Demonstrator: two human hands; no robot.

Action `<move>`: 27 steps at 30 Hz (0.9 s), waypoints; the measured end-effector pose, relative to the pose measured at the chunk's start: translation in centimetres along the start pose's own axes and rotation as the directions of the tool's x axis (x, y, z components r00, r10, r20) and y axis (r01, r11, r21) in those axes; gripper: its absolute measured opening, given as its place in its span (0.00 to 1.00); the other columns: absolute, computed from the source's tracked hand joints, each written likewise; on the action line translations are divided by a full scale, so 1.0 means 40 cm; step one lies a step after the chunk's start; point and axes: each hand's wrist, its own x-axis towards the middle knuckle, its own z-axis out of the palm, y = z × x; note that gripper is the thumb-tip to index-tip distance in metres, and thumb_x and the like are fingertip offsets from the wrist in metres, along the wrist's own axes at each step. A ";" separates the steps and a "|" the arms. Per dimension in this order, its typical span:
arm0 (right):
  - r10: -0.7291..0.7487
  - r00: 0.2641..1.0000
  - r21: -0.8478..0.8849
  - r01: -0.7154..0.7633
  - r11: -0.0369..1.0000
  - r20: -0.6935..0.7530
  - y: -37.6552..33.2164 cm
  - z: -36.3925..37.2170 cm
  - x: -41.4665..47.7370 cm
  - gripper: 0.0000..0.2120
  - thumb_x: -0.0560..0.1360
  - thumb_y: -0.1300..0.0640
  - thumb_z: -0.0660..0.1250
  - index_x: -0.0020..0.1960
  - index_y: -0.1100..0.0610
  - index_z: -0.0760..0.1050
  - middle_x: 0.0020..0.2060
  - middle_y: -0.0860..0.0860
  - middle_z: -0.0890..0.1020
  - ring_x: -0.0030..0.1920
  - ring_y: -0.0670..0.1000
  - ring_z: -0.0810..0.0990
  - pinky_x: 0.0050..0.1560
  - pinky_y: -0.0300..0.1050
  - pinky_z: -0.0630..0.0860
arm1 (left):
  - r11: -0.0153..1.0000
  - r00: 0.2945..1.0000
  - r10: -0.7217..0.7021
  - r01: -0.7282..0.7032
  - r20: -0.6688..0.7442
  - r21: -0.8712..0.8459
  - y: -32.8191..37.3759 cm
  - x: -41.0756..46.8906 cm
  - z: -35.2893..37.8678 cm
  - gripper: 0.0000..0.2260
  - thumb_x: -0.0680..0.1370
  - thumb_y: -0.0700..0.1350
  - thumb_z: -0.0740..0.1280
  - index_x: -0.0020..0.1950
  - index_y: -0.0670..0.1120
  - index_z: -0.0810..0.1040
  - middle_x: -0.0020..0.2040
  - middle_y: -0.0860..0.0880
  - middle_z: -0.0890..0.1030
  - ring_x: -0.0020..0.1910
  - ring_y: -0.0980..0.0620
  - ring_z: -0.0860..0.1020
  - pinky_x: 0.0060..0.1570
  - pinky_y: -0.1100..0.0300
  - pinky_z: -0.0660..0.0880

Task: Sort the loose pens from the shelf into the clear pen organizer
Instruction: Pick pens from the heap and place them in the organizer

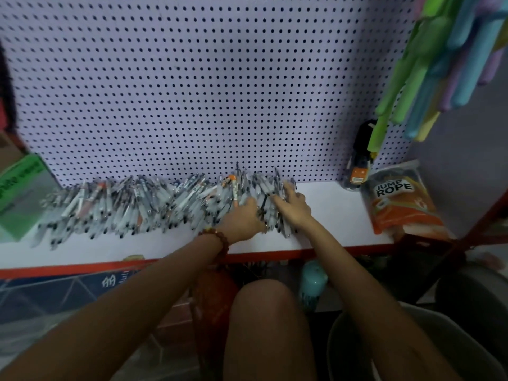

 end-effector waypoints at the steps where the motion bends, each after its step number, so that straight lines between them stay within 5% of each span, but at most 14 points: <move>1: 0.001 1.000 0.019 0.000 1.000 -0.024 0.007 0.003 -0.001 0.32 0.78 0.40 0.57 0.78 0.47 0.51 0.73 0.62 0.61 0.72 0.61 0.62 0.72 0.55 0.59 | 0.998 0.998 0.031 -0.028 0.046 -0.057 -0.008 -0.004 -0.016 0.15 0.80 0.43 0.62 0.62 0.39 0.64 0.41 0.42 0.71 0.31 0.53 0.64 0.29 0.60 0.62; 3: -0.015 0.998 0.046 0.018 0.999 -0.065 0.011 0.013 -0.007 0.34 0.78 0.38 0.58 0.78 0.49 0.51 0.74 0.61 0.60 0.74 0.60 0.59 0.72 0.55 0.59 | 0.982 0.990 0.081 -0.059 0.119 -0.180 -0.031 -0.012 -0.044 0.05 0.80 0.42 0.61 0.48 0.44 0.65 0.34 0.47 0.64 0.30 0.54 0.60 0.29 0.61 0.60; 6: -0.026 0.991 0.075 0.036 0.997 -0.128 0.008 0.029 -0.013 0.34 0.78 0.40 0.58 0.78 0.51 0.50 0.76 0.60 0.58 0.76 0.58 0.55 0.73 0.54 0.56 | 0.945 0.963 0.144 -0.066 0.229 -0.320 -0.066 -0.037 -0.089 0.13 0.80 0.39 0.60 0.38 0.47 0.61 0.31 0.49 0.62 0.24 0.56 0.59 0.23 0.64 0.58; 12: -0.043 0.982 0.173 0.076 0.982 -0.183 -0.010 0.063 -0.026 0.39 0.75 0.36 0.62 0.78 0.49 0.50 0.77 0.58 0.56 0.77 0.57 0.50 0.75 0.57 0.47 | 0.874 0.946 0.127 0.035 0.298 -0.484 -0.125 -0.078 -0.155 0.11 0.80 0.34 0.56 0.40 0.46 0.61 0.25 0.53 0.67 0.21 0.59 0.60 0.21 0.68 0.57; 16: -0.031 0.986 0.144 0.056 0.988 -0.166 -0.037 0.072 -0.015 0.42 0.68 0.26 0.58 0.76 0.43 0.55 0.76 0.58 0.57 0.76 0.59 0.55 0.74 0.59 0.53 | 0.885 0.958 0.113 0.023 0.265 -0.464 -0.151 -0.105 -0.196 0.11 0.80 0.33 0.57 0.40 0.45 0.62 0.29 0.51 0.66 0.23 0.58 0.61 0.21 0.68 0.58; 21: -0.003 0.990 0.191 0.031 0.981 -0.142 -0.088 0.092 -0.013 0.39 0.68 0.27 0.62 0.75 0.38 0.56 0.77 0.58 0.50 0.76 0.63 0.50 0.74 0.62 0.54 | 0.899 0.970 0.132 -0.030 0.205 -0.437 -0.201 -0.138 -0.240 0.11 0.80 0.35 0.59 0.40 0.46 0.63 0.27 0.52 0.67 0.22 0.57 0.61 0.21 0.65 0.58; 27: 0.020 0.984 0.205 0.017 0.979 -0.178 -0.134 0.116 -0.005 0.39 0.70 0.31 0.64 0.75 0.45 0.60 0.78 0.57 0.46 0.76 0.63 0.50 0.73 0.61 0.56 | 0.834 0.975 0.194 -0.109 0.104 -0.541 -0.223 -0.197 -0.300 0.07 0.75 0.38 0.59 0.40 0.45 0.62 0.26 0.52 0.65 0.23 0.56 0.60 0.21 0.66 0.59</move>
